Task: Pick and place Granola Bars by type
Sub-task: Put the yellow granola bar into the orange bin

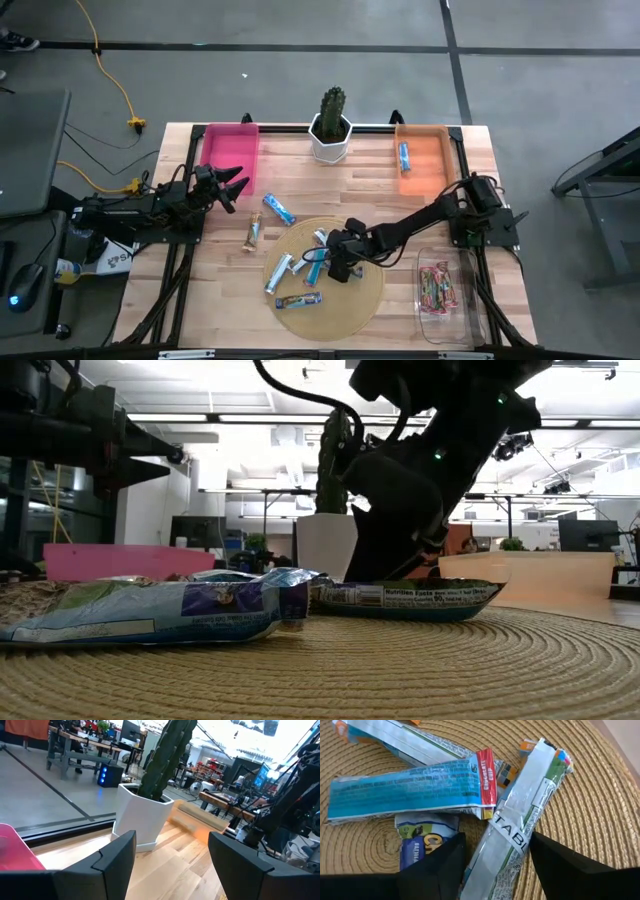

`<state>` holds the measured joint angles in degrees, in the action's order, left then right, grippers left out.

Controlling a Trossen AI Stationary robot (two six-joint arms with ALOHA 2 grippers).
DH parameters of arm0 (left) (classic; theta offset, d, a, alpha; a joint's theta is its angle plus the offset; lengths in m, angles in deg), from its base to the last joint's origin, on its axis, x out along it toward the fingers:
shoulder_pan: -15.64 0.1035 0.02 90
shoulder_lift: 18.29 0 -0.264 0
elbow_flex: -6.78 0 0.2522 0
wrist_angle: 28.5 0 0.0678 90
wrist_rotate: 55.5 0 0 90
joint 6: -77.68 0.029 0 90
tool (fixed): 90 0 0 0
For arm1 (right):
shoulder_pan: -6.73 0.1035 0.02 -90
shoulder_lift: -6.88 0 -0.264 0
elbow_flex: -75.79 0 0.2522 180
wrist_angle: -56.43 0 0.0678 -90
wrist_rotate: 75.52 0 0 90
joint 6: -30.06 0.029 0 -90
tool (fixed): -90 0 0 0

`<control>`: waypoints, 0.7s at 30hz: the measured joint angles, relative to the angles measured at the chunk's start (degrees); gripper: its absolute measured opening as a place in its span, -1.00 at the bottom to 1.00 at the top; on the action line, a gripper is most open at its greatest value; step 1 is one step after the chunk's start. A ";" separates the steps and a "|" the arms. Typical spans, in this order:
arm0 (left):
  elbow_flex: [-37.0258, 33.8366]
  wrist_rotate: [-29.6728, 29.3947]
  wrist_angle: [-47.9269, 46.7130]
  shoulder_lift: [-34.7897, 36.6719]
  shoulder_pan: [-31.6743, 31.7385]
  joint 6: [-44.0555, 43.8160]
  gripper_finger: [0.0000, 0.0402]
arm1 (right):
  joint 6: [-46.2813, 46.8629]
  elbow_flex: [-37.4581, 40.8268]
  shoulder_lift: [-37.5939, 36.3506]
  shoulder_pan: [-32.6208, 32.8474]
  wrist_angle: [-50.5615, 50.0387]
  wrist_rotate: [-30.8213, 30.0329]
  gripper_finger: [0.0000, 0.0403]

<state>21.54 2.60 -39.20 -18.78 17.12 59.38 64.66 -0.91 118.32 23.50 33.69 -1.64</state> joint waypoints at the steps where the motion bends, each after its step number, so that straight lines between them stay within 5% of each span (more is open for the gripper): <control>1: 0.00 0.06 0.00 0.00 -0.01 0.00 0.22 | -0.06 0.00 0.00 -0.02 -0.08 0.01 0.01; 21: 0.02 0.05 0.00 0.00 0.00 0.02 0.22 | 1.31 0.00 -0.31 -0.04 -0.58 1.37 -0.66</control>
<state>21.56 2.65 -39.21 -18.78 17.12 59.40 65.97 -0.91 118.01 23.46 33.11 -0.27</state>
